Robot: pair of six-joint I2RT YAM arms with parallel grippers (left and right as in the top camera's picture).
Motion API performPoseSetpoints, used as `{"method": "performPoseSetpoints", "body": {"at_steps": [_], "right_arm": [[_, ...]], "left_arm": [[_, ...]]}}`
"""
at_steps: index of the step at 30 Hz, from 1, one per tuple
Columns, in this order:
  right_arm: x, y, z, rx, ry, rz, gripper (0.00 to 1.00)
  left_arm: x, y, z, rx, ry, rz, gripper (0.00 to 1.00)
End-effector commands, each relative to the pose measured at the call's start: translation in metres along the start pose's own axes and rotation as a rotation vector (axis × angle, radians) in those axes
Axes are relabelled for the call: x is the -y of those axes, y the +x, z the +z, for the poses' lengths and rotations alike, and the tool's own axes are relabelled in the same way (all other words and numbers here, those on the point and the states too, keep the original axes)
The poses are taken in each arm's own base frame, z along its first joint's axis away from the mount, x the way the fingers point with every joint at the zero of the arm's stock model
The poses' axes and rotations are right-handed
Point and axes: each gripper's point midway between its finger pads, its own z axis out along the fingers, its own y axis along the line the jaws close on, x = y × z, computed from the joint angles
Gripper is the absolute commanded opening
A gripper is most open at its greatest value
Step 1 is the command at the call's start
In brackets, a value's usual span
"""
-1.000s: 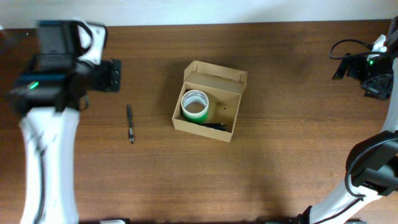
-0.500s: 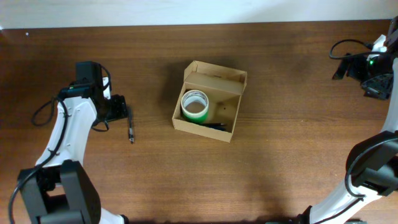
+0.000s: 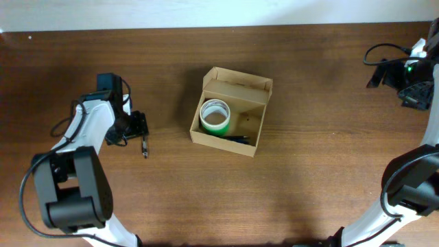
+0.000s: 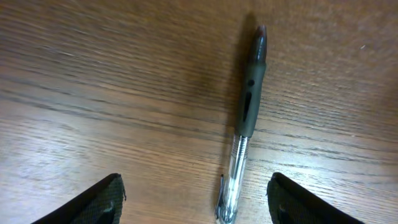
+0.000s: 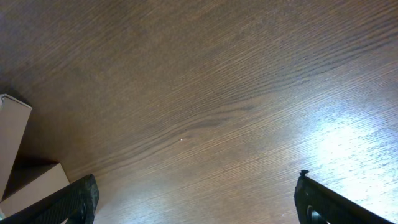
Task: Pack container
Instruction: 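Move the left gripper back to the grey pen and grasp it, then carry the grey pen into the box and open the left gripper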
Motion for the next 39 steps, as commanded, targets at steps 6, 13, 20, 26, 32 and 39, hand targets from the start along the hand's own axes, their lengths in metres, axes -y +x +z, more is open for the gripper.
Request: {"method": "performPoseSetpoints", "body": {"at_steps": [6,13,20,26,32,39], "right_arm": [[-0.003,0.001,0.002,-0.005,-0.005,0.000,0.99],[-0.003,0.001,0.002,-0.005,-0.005,0.000,0.99],[-0.003,0.001,0.002,-0.005,-0.005,0.000,0.99],[-0.003,0.001,0.002,-0.005,-0.005,0.000,0.99],[-0.003,0.001,0.002,-0.005,-0.005,0.000,0.99],[-0.003,0.001,0.002,-0.005,-0.005,0.000,0.99]], "left_arm": [[0.020,0.015,0.031,-0.087,0.006,0.047,0.73],[0.020,0.022,0.048,-0.132,0.000,0.049,0.59],[0.021,0.019,0.048,-0.119,0.002,0.049,0.46],[0.022,0.012,0.049,-0.090,0.008,0.049,0.31],[0.023,0.006,0.049,-0.070,0.011,0.049,0.15],[0.029,0.000,0.042,-0.062,0.040,0.049,0.02]]}}
